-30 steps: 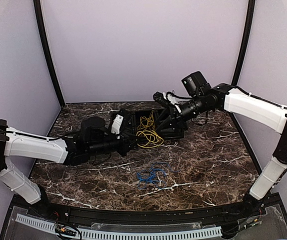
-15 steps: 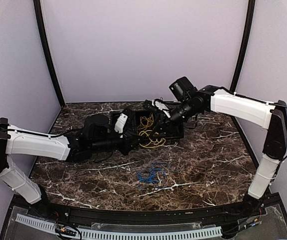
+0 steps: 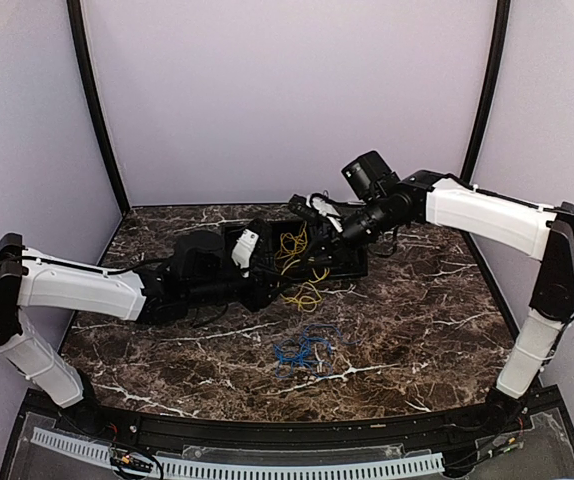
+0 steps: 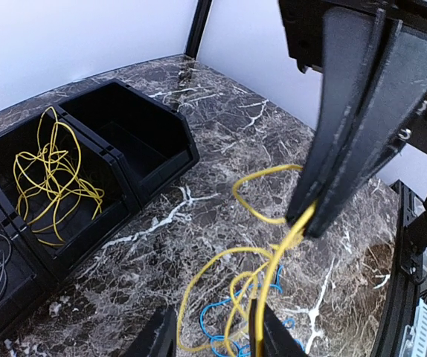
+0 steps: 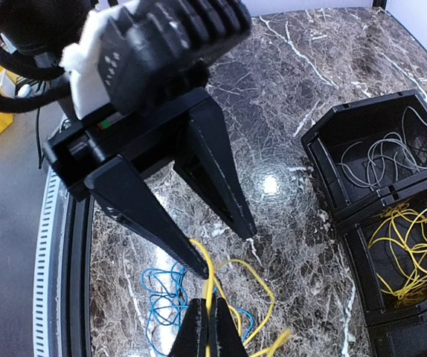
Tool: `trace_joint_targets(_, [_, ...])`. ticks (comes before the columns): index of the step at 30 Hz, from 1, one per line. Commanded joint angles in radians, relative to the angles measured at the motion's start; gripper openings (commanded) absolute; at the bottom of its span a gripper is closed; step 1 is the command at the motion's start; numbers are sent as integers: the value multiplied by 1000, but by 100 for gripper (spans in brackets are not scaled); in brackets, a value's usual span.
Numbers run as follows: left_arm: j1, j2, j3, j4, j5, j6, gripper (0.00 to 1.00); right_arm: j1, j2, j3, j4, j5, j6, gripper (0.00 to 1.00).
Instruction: Untangle the cables
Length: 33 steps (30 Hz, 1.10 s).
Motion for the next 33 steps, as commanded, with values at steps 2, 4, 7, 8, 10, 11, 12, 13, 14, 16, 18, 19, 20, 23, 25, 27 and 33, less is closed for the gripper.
trace_joint_targets(2, [0,29,-35,122,-67,-92,34,-5,-95,-29,102,-57,54,0])
trace_joint_targets(4, [1,52,-37,159,-68,-122,35,-6,-107,-28,113,-67,62,0])
trace_joint_targets(7, [0,82,-40,220,-63,-148,36,-6,-113,-24,114,-80,68,0])
trace_joint_targets(8, [-1,87,-41,230,-67,-150,34,-6,-113,-23,112,-83,70,0])
trace_joint_targets(10, [-1,98,-43,255,-83,-152,27,-6,-116,-20,108,-90,73,0])
trace_joint_targets(11, [0,105,-44,268,-98,-152,25,-8,-121,-20,108,-97,77,0])
trace_joint_targets(12, [0,108,-51,275,-120,-148,19,-12,-127,-19,108,-111,83,0])
trace_joint_targets(13, [0,115,-58,304,-131,-138,15,-18,-133,-17,107,-128,87,0])
trace_joint_targets(14, [2,119,-77,321,-150,-133,8,-26,-140,-13,107,-150,95,0])
trace_joint_targets(16, [4,133,-108,376,-173,-115,2,-51,-155,0,102,-184,105,0])
trace_joint_targets(18, [8,153,-125,399,-181,-99,0,-96,-169,24,105,-236,128,0])
trace_joint_targets(19, [9,167,-130,398,-182,-87,0,-125,-174,39,110,-272,145,0])
trace_joint_targets(20, [10,182,-133,394,-183,-81,0,-159,-177,54,113,-303,160,0])
trace_joint_targets(23, [11,211,-137,380,-187,-57,0,-212,-190,96,115,-363,183,0])
trace_joint_targets(25, [11,229,-138,373,-189,-47,0,-229,-194,116,104,-372,174,0])
trace_joint_targets(27, [11,241,-137,366,-177,-34,2,-243,-197,127,102,-378,172,0])
trace_joint_targets(33, [11,203,-184,433,-27,5,19,-252,-207,61,158,-335,211,0])
